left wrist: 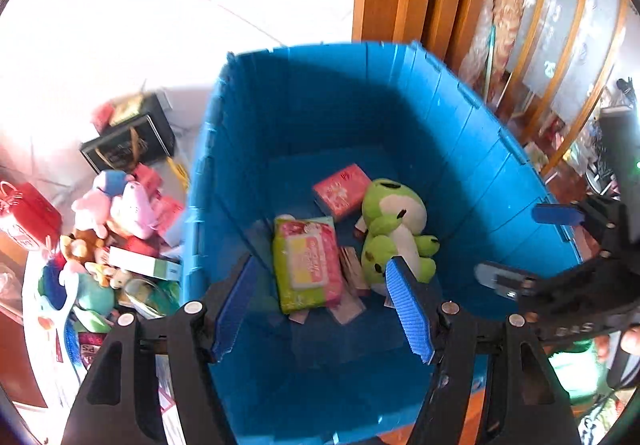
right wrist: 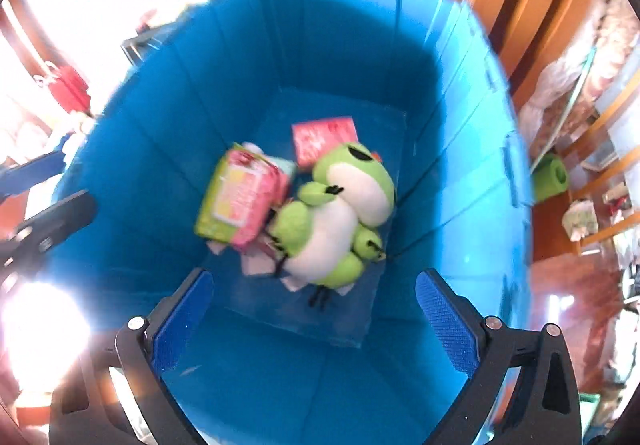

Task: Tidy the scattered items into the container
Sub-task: 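Open both grippers to drop the wipes pack and frog into the crate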

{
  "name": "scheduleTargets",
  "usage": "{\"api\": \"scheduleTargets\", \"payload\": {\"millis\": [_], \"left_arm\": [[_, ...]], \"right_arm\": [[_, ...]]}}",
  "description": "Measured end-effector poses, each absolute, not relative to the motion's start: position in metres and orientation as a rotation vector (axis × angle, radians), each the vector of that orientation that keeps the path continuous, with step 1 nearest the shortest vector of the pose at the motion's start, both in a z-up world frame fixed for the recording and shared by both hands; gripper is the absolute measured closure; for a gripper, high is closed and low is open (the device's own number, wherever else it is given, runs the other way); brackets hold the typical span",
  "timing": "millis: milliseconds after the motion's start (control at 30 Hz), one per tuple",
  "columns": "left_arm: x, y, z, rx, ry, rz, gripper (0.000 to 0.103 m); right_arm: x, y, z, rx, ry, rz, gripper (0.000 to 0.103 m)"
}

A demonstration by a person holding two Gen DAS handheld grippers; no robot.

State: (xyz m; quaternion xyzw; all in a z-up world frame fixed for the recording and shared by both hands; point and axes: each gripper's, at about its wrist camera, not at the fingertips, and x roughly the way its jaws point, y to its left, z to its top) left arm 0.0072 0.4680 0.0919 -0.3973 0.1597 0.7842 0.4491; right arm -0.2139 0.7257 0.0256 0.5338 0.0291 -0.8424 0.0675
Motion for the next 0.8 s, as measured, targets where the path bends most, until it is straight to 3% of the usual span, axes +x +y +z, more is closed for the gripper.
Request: {"api": "scheduleTargets", "payload": {"millis": [200, 800], "left_arm": [[0.018, 0.41, 0.107, -0.88, 0.333, 1.945, 0.037], [0.042, 0.33, 0.12, -0.838, 0.296, 2.016, 0.037]], "right_arm": [[-0.15, 0.701, 0.061, 1.443, -0.029, -2.651, 0.0], [-0.087, 0.642, 0.089, 1.339, 0.054, -2.753, 0.0]]}}
